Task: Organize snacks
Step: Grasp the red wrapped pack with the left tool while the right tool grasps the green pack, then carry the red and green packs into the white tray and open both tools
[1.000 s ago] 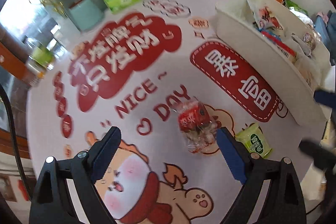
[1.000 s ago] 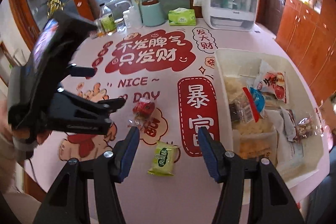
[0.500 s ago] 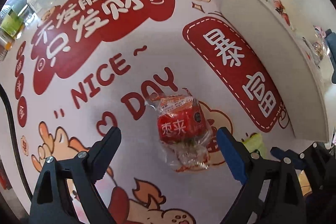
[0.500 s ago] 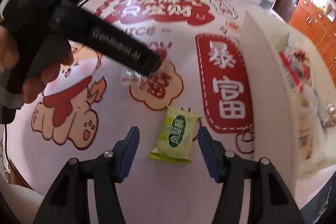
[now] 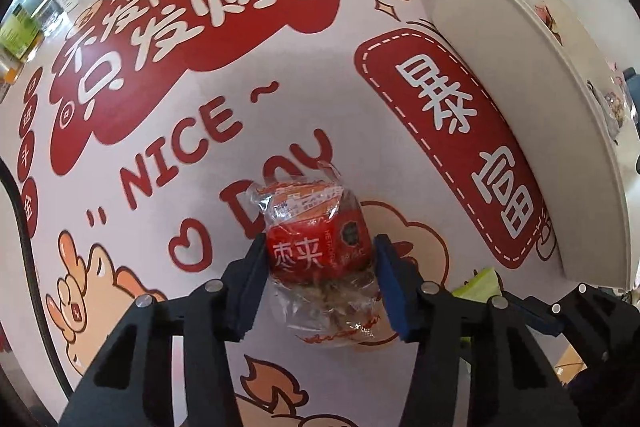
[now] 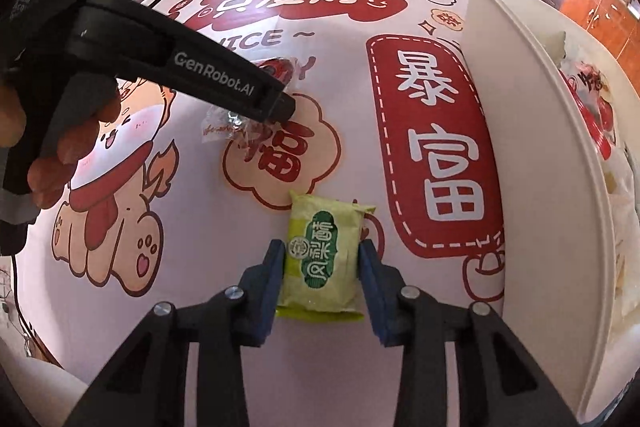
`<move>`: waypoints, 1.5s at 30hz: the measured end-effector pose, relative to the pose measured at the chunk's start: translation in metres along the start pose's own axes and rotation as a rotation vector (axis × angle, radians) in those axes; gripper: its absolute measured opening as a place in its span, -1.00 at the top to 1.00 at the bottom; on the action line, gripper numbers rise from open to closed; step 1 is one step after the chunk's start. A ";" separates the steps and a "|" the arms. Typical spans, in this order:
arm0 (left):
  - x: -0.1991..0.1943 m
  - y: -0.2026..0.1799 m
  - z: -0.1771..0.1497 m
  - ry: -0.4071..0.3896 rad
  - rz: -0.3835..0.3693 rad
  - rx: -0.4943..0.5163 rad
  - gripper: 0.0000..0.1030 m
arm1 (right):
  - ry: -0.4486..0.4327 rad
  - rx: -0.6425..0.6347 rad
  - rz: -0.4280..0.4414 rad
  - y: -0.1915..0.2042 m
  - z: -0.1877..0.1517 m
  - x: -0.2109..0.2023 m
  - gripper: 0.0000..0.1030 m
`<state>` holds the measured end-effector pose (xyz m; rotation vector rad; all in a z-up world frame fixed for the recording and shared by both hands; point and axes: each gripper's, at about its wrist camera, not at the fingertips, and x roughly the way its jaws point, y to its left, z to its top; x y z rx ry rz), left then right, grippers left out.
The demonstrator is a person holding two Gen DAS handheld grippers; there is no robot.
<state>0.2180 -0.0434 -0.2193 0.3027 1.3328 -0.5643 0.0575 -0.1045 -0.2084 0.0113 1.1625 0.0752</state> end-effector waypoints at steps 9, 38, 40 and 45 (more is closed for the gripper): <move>-0.033 0.000 -0.015 -0.043 0.038 -0.008 0.05 | -0.033 -0.013 0.026 0.001 0.002 -0.010 0.29; -0.142 -0.151 -0.005 -0.252 0.016 0.008 0.05 | -0.258 -0.065 0.089 -0.082 -0.010 -0.151 0.29; -0.144 -0.164 0.000 -0.260 0.017 0.008 0.04 | -0.268 -0.061 0.090 -0.096 -0.009 -0.159 0.29; -0.149 -0.190 0.014 -0.280 0.019 -0.001 0.04 | -0.289 -0.061 0.071 -0.133 -0.008 -0.171 0.29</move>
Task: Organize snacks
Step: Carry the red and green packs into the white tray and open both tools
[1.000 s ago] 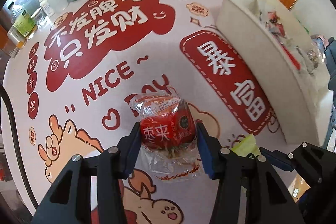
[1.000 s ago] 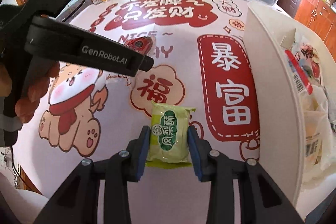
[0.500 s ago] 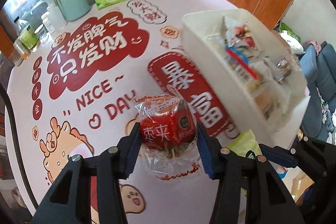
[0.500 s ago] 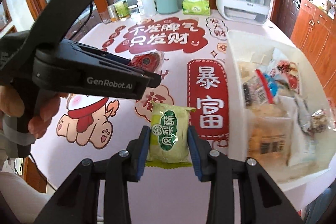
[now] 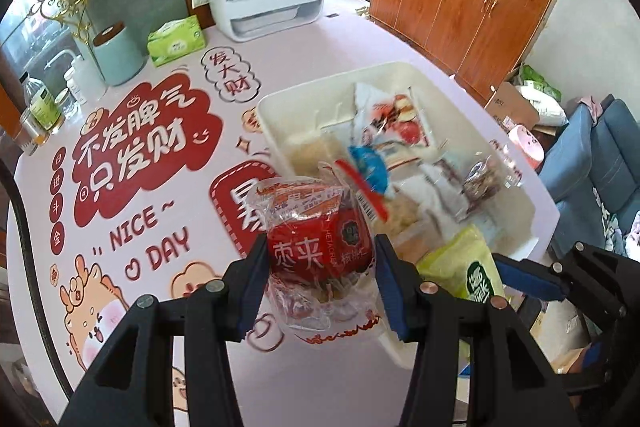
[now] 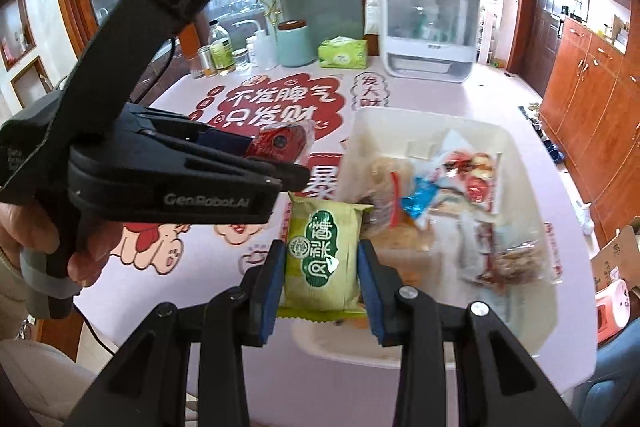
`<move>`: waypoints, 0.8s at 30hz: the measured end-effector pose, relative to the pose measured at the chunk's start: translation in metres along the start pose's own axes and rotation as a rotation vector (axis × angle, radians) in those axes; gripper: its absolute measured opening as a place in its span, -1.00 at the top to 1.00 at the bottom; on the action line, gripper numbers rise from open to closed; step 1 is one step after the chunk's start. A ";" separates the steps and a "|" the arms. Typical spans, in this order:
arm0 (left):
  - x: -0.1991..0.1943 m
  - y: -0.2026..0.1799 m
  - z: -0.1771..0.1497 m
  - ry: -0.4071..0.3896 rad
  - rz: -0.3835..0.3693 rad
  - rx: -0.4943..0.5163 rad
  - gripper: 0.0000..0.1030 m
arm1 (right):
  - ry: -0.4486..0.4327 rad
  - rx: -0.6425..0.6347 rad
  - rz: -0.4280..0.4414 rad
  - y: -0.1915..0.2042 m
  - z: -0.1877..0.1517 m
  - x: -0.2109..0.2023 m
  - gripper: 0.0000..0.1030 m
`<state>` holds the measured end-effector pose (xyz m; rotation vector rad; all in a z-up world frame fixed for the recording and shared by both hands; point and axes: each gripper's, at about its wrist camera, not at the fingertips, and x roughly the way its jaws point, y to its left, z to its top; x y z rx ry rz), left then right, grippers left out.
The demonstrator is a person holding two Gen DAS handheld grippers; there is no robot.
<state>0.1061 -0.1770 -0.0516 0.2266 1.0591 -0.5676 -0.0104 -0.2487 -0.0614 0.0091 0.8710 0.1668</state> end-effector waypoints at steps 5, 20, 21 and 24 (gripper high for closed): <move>-0.001 -0.021 0.017 -0.032 0.005 -0.023 0.04 | -0.022 0.022 -0.010 -0.036 0.004 -0.010 0.29; 0.007 -0.062 0.055 -0.090 0.048 -0.087 0.03 | -0.121 -0.013 -0.090 -0.117 0.063 -0.019 0.29; 0.007 -0.063 0.057 -0.091 0.051 -0.089 0.03 | -0.125 -0.016 -0.092 -0.120 0.067 -0.018 0.28; 0.008 -0.064 0.065 -0.101 0.069 -0.099 0.02 | -0.129 -0.011 -0.095 -0.130 0.082 -0.012 0.28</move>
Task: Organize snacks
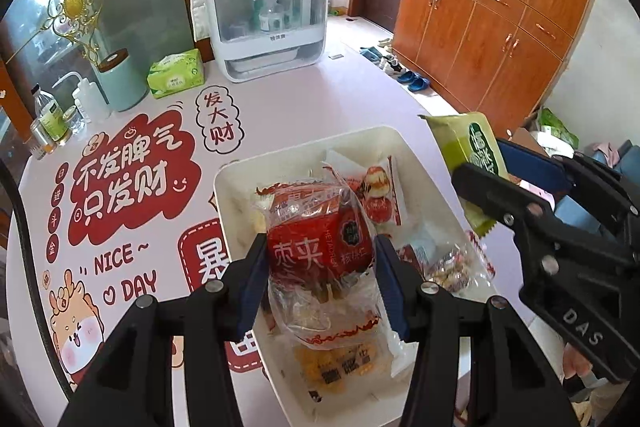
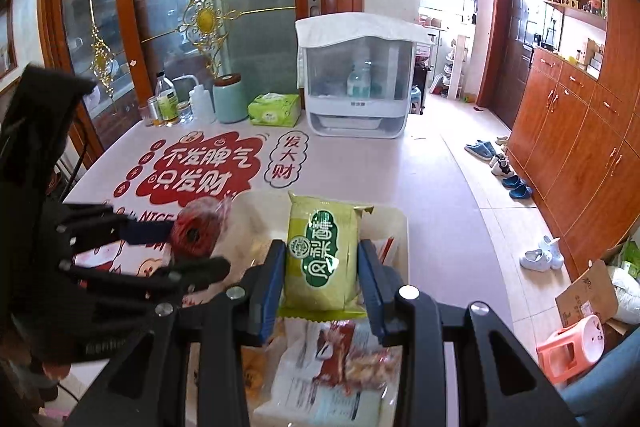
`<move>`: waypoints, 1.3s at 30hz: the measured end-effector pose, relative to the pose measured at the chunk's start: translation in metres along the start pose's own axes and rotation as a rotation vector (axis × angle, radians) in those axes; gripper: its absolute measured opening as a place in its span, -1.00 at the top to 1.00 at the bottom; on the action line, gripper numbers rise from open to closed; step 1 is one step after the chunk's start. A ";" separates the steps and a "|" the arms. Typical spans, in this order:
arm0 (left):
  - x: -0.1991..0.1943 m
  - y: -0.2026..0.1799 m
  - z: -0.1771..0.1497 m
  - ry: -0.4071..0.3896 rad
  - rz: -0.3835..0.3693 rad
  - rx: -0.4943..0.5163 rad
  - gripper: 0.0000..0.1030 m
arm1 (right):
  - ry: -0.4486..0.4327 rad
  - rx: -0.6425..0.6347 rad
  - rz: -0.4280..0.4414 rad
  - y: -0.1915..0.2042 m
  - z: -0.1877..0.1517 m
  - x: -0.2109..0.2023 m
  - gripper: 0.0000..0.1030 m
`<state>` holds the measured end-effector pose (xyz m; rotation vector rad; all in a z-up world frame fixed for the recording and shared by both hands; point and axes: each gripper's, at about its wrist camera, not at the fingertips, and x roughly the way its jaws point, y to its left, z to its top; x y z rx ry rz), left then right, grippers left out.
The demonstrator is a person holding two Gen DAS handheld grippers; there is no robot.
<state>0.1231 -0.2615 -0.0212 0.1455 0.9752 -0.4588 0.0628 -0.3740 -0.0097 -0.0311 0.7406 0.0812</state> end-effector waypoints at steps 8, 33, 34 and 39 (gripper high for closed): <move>-0.001 0.001 0.016 -0.040 0.053 -0.016 -0.28 | -0.001 0.016 0.010 -0.010 0.020 0.013 0.27; -0.007 0.010 0.007 -0.037 0.164 -0.050 -0.99 | 0.001 0.040 0.009 -0.009 0.022 0.017 -0.11; -0.008 0.010 0.005 -0.035 0.166 -0.053 -0.99 | 0.004 0.038 0.010 -0.008 0.021 0.017 -0.12; -0.012 0.011 -0.007 -0.032 0.186 -0.069 -0.99 | 0.024 0.053 0.025 -0.004 0.013 0.017 -0.12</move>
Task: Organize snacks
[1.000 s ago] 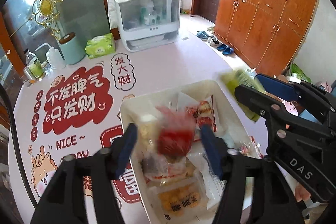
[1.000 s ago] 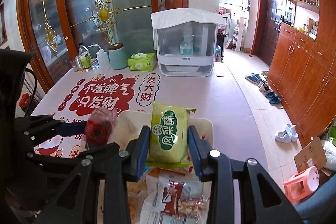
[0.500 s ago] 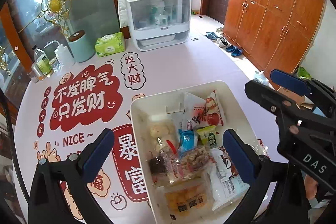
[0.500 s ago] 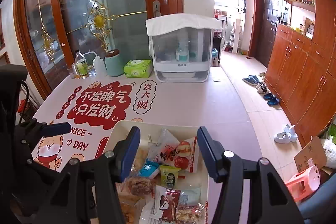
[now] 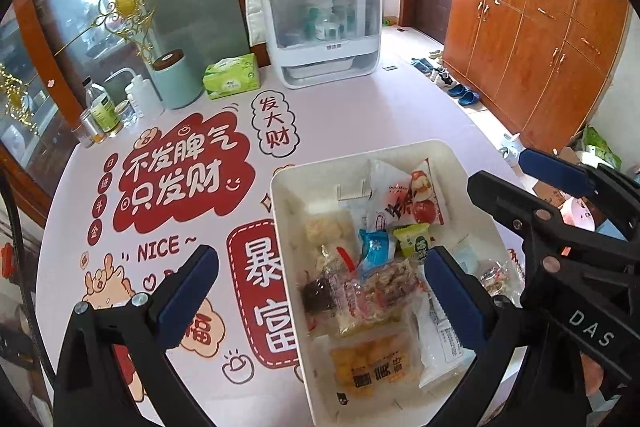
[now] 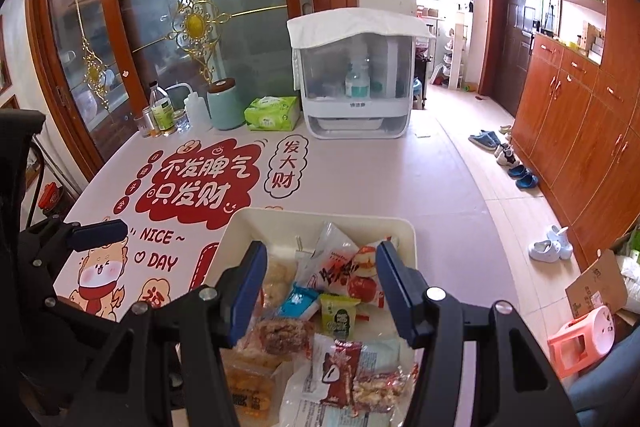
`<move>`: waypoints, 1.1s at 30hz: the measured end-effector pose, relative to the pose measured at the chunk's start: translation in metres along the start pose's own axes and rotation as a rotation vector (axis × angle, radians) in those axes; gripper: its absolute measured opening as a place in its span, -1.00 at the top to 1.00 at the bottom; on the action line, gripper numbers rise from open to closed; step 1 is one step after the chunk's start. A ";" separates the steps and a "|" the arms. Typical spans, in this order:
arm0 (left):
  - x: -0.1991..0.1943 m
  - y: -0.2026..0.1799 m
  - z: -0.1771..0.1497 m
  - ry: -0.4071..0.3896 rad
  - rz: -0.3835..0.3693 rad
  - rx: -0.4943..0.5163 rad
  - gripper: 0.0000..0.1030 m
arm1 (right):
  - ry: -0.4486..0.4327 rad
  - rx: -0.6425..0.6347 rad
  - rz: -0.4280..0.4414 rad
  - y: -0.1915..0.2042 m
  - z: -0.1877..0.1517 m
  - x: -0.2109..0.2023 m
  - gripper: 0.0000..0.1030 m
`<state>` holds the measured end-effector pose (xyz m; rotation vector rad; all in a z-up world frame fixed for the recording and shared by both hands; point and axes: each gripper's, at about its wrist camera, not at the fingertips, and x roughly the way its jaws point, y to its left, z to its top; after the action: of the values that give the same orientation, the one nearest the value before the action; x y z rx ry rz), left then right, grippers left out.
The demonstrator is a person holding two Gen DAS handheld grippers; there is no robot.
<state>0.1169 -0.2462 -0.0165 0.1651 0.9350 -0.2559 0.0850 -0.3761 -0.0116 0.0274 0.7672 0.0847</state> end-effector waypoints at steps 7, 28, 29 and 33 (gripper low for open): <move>-0.011 0.013 -0.029 0.027 0.022 -0.044 -0.99 | 0.041 0.051 0.033 0.005 -0.018 -0.002 -0.12; -0.093 0.088 -0.089 -0.068 0.162 -0.225 -0.99 | 0.091 0.102 0.041 0.068 -0.057 -0.044 -0.12; -0.096 0.091 -0.089 -0.073 0.165 -0.234 -0.99 | 0.094 0.108 0.042 0.071 -0.057 -0.045 -0.12; -0.099 0.096 -0.090 -0.064 0.149 -0.261 -0.99 | 0.085 0.107 0.029 0.079 -0.056 -0.053 -0.12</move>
<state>0.0190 -0.1170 0.0144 -0.0141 0.8794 0.0001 0.0030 -0.3026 -0.0111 0.1372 0.8562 0.0731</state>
